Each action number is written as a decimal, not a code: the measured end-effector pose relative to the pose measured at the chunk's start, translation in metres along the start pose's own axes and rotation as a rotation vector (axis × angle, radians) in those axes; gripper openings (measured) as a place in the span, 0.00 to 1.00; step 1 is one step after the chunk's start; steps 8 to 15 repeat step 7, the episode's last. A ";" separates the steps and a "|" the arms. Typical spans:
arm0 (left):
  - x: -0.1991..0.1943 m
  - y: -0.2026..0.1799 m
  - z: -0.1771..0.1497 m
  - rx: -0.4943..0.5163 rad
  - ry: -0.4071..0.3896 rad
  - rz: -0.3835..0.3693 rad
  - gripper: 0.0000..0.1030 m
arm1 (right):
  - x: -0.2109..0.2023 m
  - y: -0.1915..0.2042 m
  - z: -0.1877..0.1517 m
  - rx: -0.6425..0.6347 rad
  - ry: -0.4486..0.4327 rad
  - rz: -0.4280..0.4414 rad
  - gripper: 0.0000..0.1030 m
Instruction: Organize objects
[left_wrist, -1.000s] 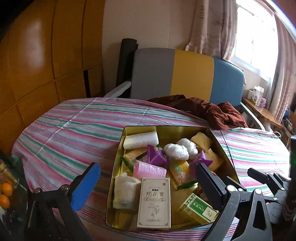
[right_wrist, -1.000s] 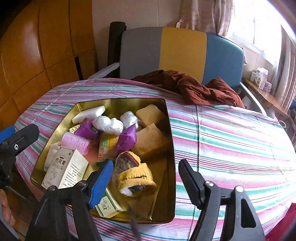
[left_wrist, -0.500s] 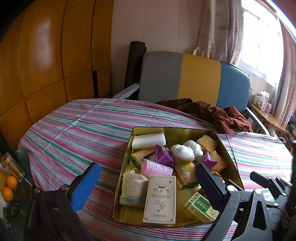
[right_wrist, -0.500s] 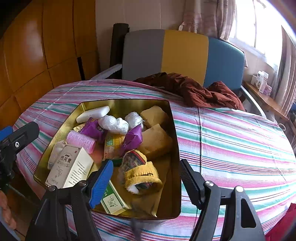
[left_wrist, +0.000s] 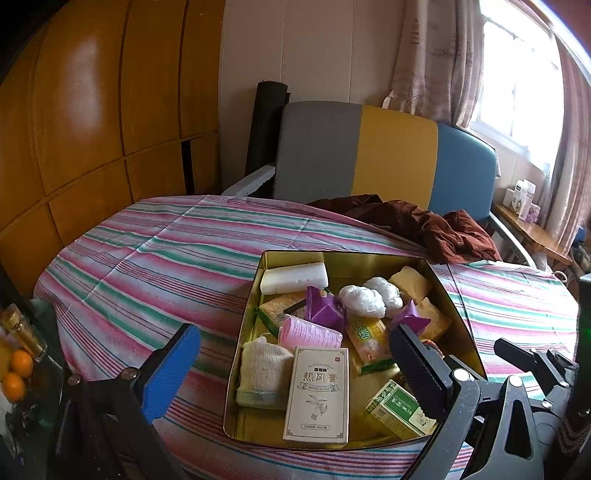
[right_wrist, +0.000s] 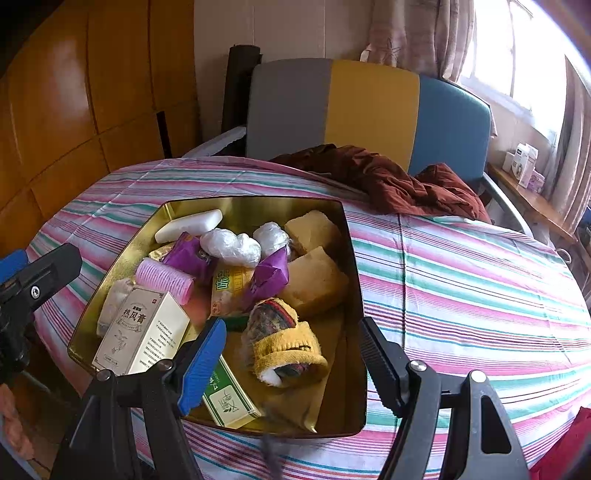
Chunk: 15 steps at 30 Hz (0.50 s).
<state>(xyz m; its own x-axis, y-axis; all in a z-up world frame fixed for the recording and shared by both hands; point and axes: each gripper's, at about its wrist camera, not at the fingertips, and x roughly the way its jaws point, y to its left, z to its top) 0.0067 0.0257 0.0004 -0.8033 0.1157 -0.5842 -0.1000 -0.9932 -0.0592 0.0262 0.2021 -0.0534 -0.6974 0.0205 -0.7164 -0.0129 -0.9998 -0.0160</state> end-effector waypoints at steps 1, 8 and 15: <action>0.000 0.000 0.000 0.002 -0.002 0.004 1.00 | 0.000 0.000 0.000 -0.001 0.001 0.000 0.72; 0.001 0.001 -0.001 0.007 -0.008 0.007 0.99 | 0.002 0.002 0.000 -0.008 0.004 0.004 0.72; 0.001 0.001 -0.001 0.007 -0.008 0.007 0.99 | 0.002 0.002 0.000 -0.008 0.004 0.004 0.72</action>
